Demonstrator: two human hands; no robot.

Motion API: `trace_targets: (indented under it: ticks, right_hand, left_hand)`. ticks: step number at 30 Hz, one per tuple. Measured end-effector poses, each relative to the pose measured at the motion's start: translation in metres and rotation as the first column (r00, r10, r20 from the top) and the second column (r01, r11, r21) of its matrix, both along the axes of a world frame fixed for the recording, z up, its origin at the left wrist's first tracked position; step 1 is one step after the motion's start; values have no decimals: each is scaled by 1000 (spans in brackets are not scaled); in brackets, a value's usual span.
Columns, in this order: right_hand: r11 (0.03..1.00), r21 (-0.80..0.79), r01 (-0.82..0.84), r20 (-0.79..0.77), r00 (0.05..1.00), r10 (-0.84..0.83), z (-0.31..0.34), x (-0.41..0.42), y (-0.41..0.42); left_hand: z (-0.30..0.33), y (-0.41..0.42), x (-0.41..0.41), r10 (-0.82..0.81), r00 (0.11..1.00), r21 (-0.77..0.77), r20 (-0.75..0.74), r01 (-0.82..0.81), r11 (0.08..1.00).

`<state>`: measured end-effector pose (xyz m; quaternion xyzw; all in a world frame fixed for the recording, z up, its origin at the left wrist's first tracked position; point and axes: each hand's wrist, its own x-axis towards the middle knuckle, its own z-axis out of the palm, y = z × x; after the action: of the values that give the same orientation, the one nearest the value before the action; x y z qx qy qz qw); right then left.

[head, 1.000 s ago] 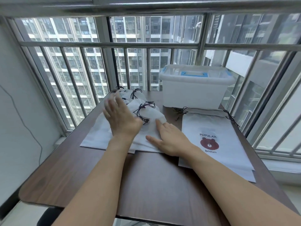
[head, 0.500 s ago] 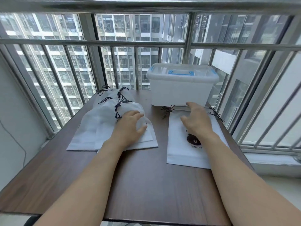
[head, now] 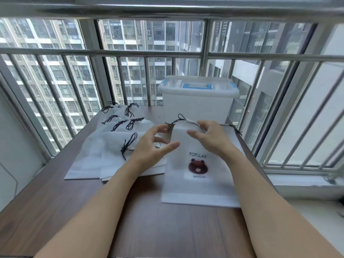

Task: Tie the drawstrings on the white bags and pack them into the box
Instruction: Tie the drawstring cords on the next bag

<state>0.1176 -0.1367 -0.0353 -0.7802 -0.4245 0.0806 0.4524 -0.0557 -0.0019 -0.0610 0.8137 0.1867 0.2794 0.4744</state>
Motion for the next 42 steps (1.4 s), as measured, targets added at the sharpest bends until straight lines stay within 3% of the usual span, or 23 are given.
trace_targets:
  ticks: [2, 5, 8, 11, 13, 14, 16, 19, 23, 32, 35, 37, 40, 42]
  right_hand:
    - [989, 84, -118, -79, 989, 125, 7, -20, 0]
    - [972, 72, -222, 69, 974, 218, -5, -39, 9]
    - [986, 1, -165, 166, 973, 162, -16, -34, 18]
    - [998, -10, -60, 189, 980, 61, -10, -22, 12]
    - [1000, 23, -19, 95, 995, 17, -8, -8, 7]
    - [997, 77, -7, -40, 999, 10, -9, -1, 4]
    - [978, 208, 15, -335, 941, 57, -11, 7, -1]
    - [968, 242, 62, -504, 861, 70, -20, 9, -1]
    - [966, 236, 106, -540, 841, 39, -28, 10, 3]
    - [967, 213, 144, -577, 816, 6, -29, 17, 3]
    - [934, 308, 181, -647, 760, 66, -28, 19, -5]
    - [898, 377, 228, -744, 652, 147, -25, 26, -10]
    - [826, 475, 304, -836, 449, 316, -15, 32, -13]
    - [776, 517, 361, -840, 387, 380, -13, 32, -14]
  left_hand:
    - [4, -6, 0, -63, 996, -143, 70, 73, 987]
    - [8, -13, 2, -39, 989, -209, 141, 68, 976]
    - [5, -11, 5, 125, 972, -222, 198, -79, 972]
    - [3, -5, 5, 254, 936, -351, 244, -159, 923]
    - [3, -3, 7, 320, 907, -434, 275, -180, 883]
    - [2, -1, 8, 342, 898, -452, 278, -192, 871]
    - [3, 0, 7, 370, 891, -468, 262, -218, 857]
    - [4, -3, 8, 368, 913, -433, 175, -264, 862]
    - [10, -13, 8, 416, 901, -415, 122, -335, 846]
    - [21, 2, 5, 595, 787, -448, 163, -478, 756]
    - [35, 14, 4, 591, 785, -512, 186, -436, 740]
    - [47, 21, 6, 566, 803, -627, 188, -345, 699]
    - [55, 29, 10, 533, 796, -825, 287, -77, 559]
    - [48, 32, 11, 531, 771, -893, 351, 105, 438]
